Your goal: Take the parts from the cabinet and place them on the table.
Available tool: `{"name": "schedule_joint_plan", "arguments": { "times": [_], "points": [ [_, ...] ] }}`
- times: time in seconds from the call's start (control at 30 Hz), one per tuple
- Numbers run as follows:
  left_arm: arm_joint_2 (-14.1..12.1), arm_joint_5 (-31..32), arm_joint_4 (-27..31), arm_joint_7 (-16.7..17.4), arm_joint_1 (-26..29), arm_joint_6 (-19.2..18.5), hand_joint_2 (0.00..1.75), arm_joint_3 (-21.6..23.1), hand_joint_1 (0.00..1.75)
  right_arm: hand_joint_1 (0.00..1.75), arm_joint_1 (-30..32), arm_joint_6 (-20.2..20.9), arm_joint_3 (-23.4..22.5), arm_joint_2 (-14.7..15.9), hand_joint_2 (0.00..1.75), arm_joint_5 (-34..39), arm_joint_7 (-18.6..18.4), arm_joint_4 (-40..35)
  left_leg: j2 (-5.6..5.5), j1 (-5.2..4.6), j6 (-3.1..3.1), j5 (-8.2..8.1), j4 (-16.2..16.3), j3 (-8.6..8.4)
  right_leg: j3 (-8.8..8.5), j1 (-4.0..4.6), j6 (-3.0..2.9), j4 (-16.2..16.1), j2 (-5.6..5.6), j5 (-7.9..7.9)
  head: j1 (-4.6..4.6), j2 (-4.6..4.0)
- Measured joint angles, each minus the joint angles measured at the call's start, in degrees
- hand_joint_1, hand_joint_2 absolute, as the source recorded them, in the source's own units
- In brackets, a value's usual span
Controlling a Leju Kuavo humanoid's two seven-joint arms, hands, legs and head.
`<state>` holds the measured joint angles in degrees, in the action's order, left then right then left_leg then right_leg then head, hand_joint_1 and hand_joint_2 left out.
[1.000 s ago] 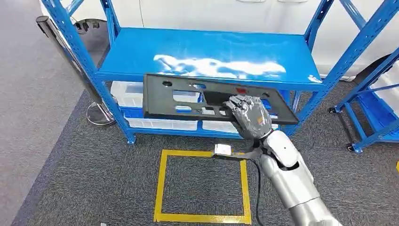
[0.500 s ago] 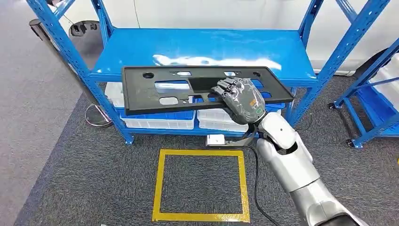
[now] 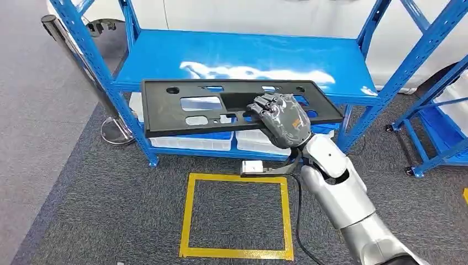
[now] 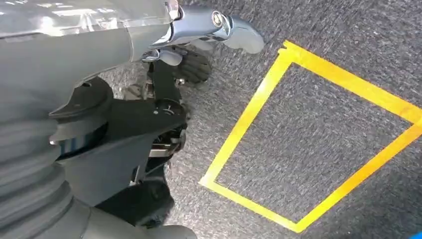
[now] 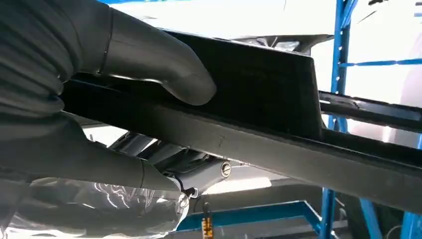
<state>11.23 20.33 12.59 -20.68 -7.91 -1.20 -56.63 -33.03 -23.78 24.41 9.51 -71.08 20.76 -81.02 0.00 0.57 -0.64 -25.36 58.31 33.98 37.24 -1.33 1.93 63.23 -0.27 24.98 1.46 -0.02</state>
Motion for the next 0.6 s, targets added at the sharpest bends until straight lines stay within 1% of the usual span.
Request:
{"name": "schedule_joint_plan", "arguments": {
  "times": [0.03, 0.07, 0.1, 0.13, 0.17, 0.2, 0.23, 0.27, 0.3, 0.33, 0.37, 0.4, 0.43, 0.47, 0.5, 0.53, 0.57, 0.6],
  "points": [
    [0.0, 0.0, 0.0, 0.0, -0.01, 0.0, 1.75, 0.0, 0.0, 1.75, -0.02, 0.0, 0.0, 0.02, 1.75, 0.0, 0.0, -0.15, 0.03, -0.14, 0.32, -0.22, 0.25, 0.19, -1.33, 0.1, -0.21, -3.1, -0.75, -0.04, -0.04, 0.0],
    [0.0, 0.0, 0.0, 0.0, -0.05, 0.0, 1.75, 0.02, 0.0, 1.75, 0.05, 0.0, 0.0, 0.02, 1.75, -0.07, -0.02, -0.2, 0.04, -0.52, 0.67, -0.43, 0.76, 0.41, -1.52, 0.52, -0.68, -3.92, -0.54, 0.04, 0.04, 0.02],
    [0.0, 0.0, 0.0, 0.0, -0.03, 0.02, 1.75, 0.0, 0.0, 1.75, 0.27, 0.0, 0.02, 0.02, 1.75, -0.11, -0.04, -0.2, 0.27, -0.51, 0.86, -0.32, 0.53, 0.41, -1.36, 0.55, -0.88, -3.75, -0.42, 0.01, 0.15, 0.02],
    [0.0, 0.0, 0.0, 0.0, -0.03, 0.02, 1.75, 0.0, 0.0, 1.75, 0.43, 0.0, 0.04, 0.02, 1.75, -0.17, -0.04, -0.22, 0.39, -0.51, 1.08, -0.29, 0.41, 0.36, -1.3, 0.59, -1.23, -3.71, -0.24, 0.05, 0.11, 0.02],
    [0.0, 0.0, 0.0, 0.0, -0.05, 0.02, 1.75, 0.0, 0.0, 1.75, 0.47, 0.0, 0.02, 0.11, 1.75, -0.24, -0.07, -0.2, 0.52, -0.44, 1.43, -0.22, 0.32, 0.3, -1.27, 0.62, -1.57, -3.8, -0.11, -0.06, 0.11, 0.02],
    [-0.02, 0.0, 0.0, 0.0, -0.05, 0.02, 1.75, 0.02, 0.0, 1.75, 0.46, 0.0, 0.02, 0.2, 1.75, -0.35, -0.13, -0.22, 0.52, -0.33, 1.85, -0.7, 0.55, 0.52, -1.45, 0.28, -2.12, -4.25, -0.06, -0.36, 0.0, 0.0],
    [-0.02, 0.0, 0.0, 0.0, -0.05, 0.02, 1.75, 0.02, 0.0, 1.75, 0.43, 0.0, 0.02, 0.2, 1.75, -0.35, -0.13, -0.33, 0.45, -0.19, 2.13, -1.71, 1.76, 0.85, -1.53, 0.28, -2.36, -4.35, -0.02, -0.41, 0.18, 0.02],
    [0.0, 0.0, 0.0, 0.0, -0.08, 0.02, 1.75, 0.02, 0.0, 1.75, 0.4, -0.02, 0.04, 0.2, 1.75, -0.35, -0.13, -0.43, 0.43, -0.17, 2.35, -3.78, 5.01, 2.18, -1.51, 0.27, -2.73, -4.34, 0.04, -0.41, 0.2, 0.02],
    [-0.02, 0.0, 0.0, 0.0, -0.06, 0.02, 1.75, 0.02, 0.0, 1.75, 0.44, -0.02, 0.04, 0.2, 1.75, -0.35, -0.13, -0.46, 0.41, -0.05, 2.52, -6.05, 9.58, 4.21, -1.51, 0.36, -2.77, -4.34, 0.19, -0.42, 0.17, 0.02],
    [-0.02, 0.0, 0.0, 0.0, -0.02, 0.02, 1.75, 0.0, 0.0, 1.75, 0.55, -0.02, 0.07, 0.2, 1.75, -0.39, -0.13, -0.46, 0.41, -0.01, 2.69, -7.9, 14.24, 6.32, -1.5, 0.43, -2.83, -4.32, 0.34, -0.41, 0.15, 0.0],
    [-0.02, 0.0, 0.0, 0.0, 0.03, 0.02, 1.75, 0.0, 0.0, 1.75, 0.75, 0.0, 0.07, 0.2, 1.75, -0.48, -0.13, -0.46, 0.41, 0.01, 2.77, -8.62, 17.44, 7.83, -1.51, 0.47, -2.83, -4.3, 0.54, -0.41, 0.17, 0.02],
    [-0.02, 0.0, 0.0, 0.0, 0.08, 0.02, 1.75, 0.0, 0.0, 1.75, 0.97, 0.0, 0.07, 0.2, 1.75, -0.5, -0.13, -0.46, 0.41, 0.03, 2.75, -7.98, 17.79, 8.07, -1.54, 0.49, -2.83, -4.3, 0.72, -0.41, 0.15, 0.02],
    [-0.02, 0.0, 0.0, 0.0, 0.09, 0.02, 1.75, 0.0, 0.0, 1.75, 1.1, -0.02, 0.07, 0.2, 1.75, -0.5, -0.13, -0.46, 0.4, 0.03, 2.64, -6.28, 15.68, 7.12, -1.56, 0.49, -2.82, -4.28, 1.03, -0.41, 0.18, 0.02],
    [-0.02, 0.0, 0.0, 0.0, 0.08, 0.02, 1.75, 0.02, 0.0, 1.75, 1.14, -0.02, 0.07, 0.2, 1.75, -0.52, -0.13, -0.48, 0.3, 0.03, 2.42, -3.6, 10.99, 4.9, -1.63, 0.49, -2.79, -4.27, 1.44, -0.42, 0.17, 0.02],
    [-0.02, 0.0, 0.0, 0.0, 0.07, 0.02, 1.75, 0.0, 0.0, 1.75, 1.13, -0.04, 0.07, 0.2, 1.75, -0.52, -0.15, -0.5, -0.15, 0.04, 2.14, -1.17, 5.91, 2.41, -1.75, 0.49, -2.68, -4.27, 1.85, -0.41, 0.17, 0.02],
    [-0.04, 0.0, 0.0, 0.0, 0.07, 0.02, 1.75, 0.0, 0.0, 1.75, 1.13, -0.04, 0.07, 0.2, 1.75, -0.52, -0.15, -0.55, -1.54, 0.05, 1.73, -0.03, 1.77, 0.56, -1.79, 0.45, -2.52, -4.28, 2.13, -0.41, 0.15, 0.02],
    [-0.07, 0.0, 0.0, 0.0, 0.1, 0.02, 1.75, 0.0, 0.0, 1.75, 1.07, -0.07, 0.07, 0.22, 1.75, -0.52, -0.17, -0.55, -2.75, 0.1, 1.47, -0.58, 0.73, -0.17, -1.4, 0.72, -2.03, -4.14, 2.59, -0.5, 0.04, 0.02],
    [-0.09, 0.0, 0.0, 0.02, 0.13, 0.02, 1.75, 0.02, 0.0, 1.75, 1.22, -0.11, 0.07, 0.2, 1.75, -0.55, -0.18, -0.61, -2.29, -0.02, 1.48, -0.7, 0.48, -0.15, -1.11, 0.44, -1.57, -4.15, 3.11, -0.79, 0.2, 0.02]
  ]
}}
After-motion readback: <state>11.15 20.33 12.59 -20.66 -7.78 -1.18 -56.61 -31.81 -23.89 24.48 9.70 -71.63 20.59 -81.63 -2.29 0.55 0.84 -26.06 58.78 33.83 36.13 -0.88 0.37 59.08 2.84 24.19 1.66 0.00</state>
